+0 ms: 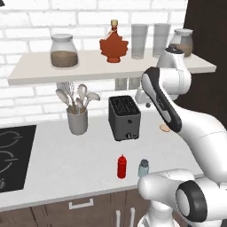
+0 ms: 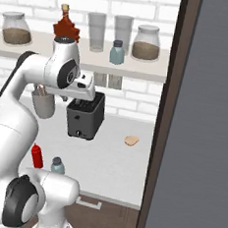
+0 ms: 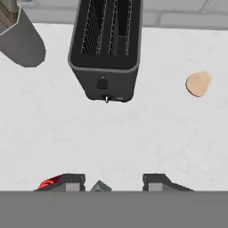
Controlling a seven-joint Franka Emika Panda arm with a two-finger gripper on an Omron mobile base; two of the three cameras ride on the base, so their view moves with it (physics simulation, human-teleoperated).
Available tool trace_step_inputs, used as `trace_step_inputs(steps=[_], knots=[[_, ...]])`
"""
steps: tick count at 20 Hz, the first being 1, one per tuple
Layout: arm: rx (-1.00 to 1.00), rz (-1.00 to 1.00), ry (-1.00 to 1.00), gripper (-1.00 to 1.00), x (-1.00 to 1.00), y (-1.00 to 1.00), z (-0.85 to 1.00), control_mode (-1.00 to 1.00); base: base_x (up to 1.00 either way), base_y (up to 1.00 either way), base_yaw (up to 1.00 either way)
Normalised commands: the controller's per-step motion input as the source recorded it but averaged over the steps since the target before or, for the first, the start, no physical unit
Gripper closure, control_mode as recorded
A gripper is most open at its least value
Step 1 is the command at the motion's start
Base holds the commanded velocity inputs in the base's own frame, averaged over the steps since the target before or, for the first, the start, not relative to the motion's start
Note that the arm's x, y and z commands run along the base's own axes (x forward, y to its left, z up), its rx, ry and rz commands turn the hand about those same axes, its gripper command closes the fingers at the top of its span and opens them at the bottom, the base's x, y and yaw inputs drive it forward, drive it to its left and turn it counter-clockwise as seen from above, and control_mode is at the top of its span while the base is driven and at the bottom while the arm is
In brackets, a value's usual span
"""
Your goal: Put the shaker and condiment bottle from the counter next to their counterparts in the cabinet.
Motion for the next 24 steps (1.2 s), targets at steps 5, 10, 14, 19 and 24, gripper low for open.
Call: trace_step_inputs(steps=[5, 10, 14, 19, 24], knots=[[0.0, 0.0, -0.08, -1.0, -0.23, 0.0, 0.0, -1.0, 0.0, 0.0, 0.0], [0.0, 0.0, -0.13, -1.0, -0.59, 0.07, 0.0, -1.0, 0.0, 0.0, 0.0], [0.0, 0.0, -0.07, -1.0, -0.67, 0.15, 0.0, -1.0, 0.0, 0.0, 0.0], [0.0, 0.0, -0.04, -1.0, -0.62, 0.38, 0.0, -1.0, 0.0, 0.0, 0.0], [0.0, -0.01, -0.07, -1.0, -0.55, 0.63, 0.0, -1.0, 0.0, 0.0, 0.0]])
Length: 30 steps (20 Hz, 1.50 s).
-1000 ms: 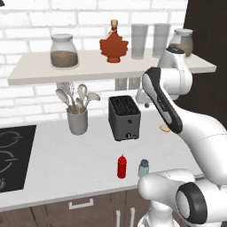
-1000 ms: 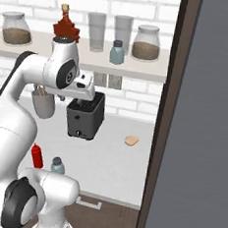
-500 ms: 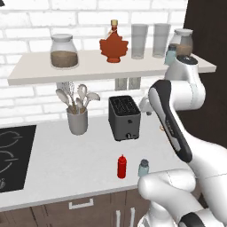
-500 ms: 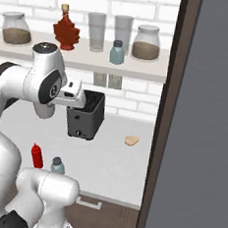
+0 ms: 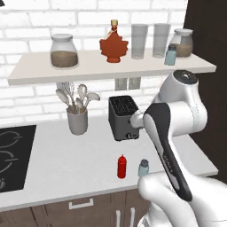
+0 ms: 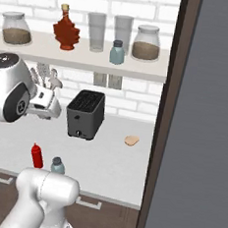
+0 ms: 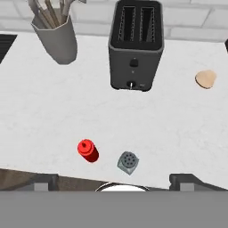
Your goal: Put the shaker and condiment bottle from the counter next to their counterparts in the cabinet.
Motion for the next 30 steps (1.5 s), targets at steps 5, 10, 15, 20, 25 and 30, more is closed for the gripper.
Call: trace_step_inputs(steps=[5, 10, 15, 20, 25, 30], knots=[[0.0, -0.11, -0.22, -1.0, -0.18, 0.82, 0.0, -1.0, 0.0, 0.0, 0.0], [-0.05, -0.14, -0.06, -1.0, 0.03, 0.81, -0.01, -1.0, 0.0, 0.0, 0.0], [-0.03, -0.14, -0.07, -1.0, 0.04, 0.83, -0.18, -1.0, 0.0, 0.0, 0.0], [-0.02, -0.33, -0.08, -1.0, 0.29, 0.82, -0.16, -1.0, 0.0, 0.0, 0.0], [0.0, -0.3, -0.05, -1.0, 0.61, 0.92, -0.2, -1.0, 0.0, 0.0, 0.0], [0.0, -0.12, 0.0, -1.0, 0.84, 0.44, -0.09, -1.0, 0.0, 0.0, 0.0]])
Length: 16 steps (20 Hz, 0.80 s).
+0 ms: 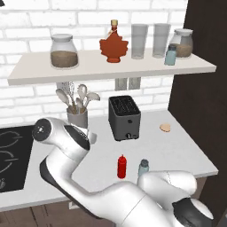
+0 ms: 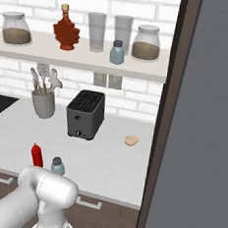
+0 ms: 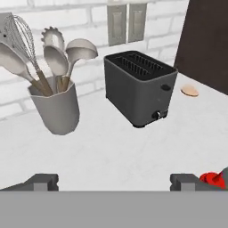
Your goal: Put the shaker and condiment bottle from the counter next to their counterparts in the cabinet.
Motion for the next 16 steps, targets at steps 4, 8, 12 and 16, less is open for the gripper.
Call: trace_step_inputs(steps=[4, 8, 12, 16], knots=[[0.0, -0.09, -0.01, -1.0, 0.76, 0.08, -0.41, -1.0, 0.0, 0.0, 0.0], [0.01, -0.15, -0.02, -1.0, 0.61, 0.06, -0.4, -1.0, 0.0, 0.0, 0.0], [0.08, -0.12, -0.1, -1.0, 0.1, 0.04, -0.33, -1.0, 0.0, 0.0, 0.0], [0.13, -0.18, -0.17, -1.0, 0.0, 0.27, -0.22, -1.0, 0.0, 0.0, 0.0]])
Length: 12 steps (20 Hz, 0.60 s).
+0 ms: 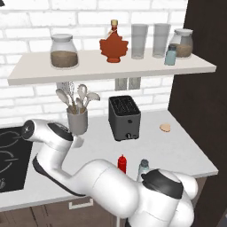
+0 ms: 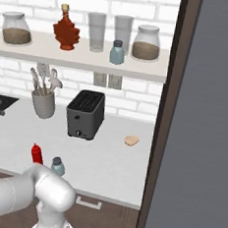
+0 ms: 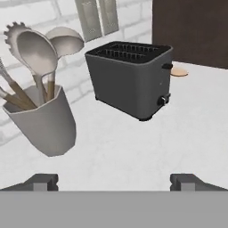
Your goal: Put the shaker and condiment bottle from the counter next to their counterparts in the cabinet.
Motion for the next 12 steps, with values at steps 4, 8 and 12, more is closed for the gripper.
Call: trace_step_inputs(steps=[4, 8, 12], knots=[[0.0, -0.14, -0.01, -1.0, 0.0, 0.06, 0.0, -1.0, 0.0, 0.0, 0.0], [0.0, -0.18, 0.0, -1.0, -0.01, -0.01, 0.0, -1.0, 0.0, 0.0, 0.0], [0.0, -0.23, 0.0, -1.0, -0.08, -0.03, -0.03, -1.0, 0.0, 0.0, 0.0]])
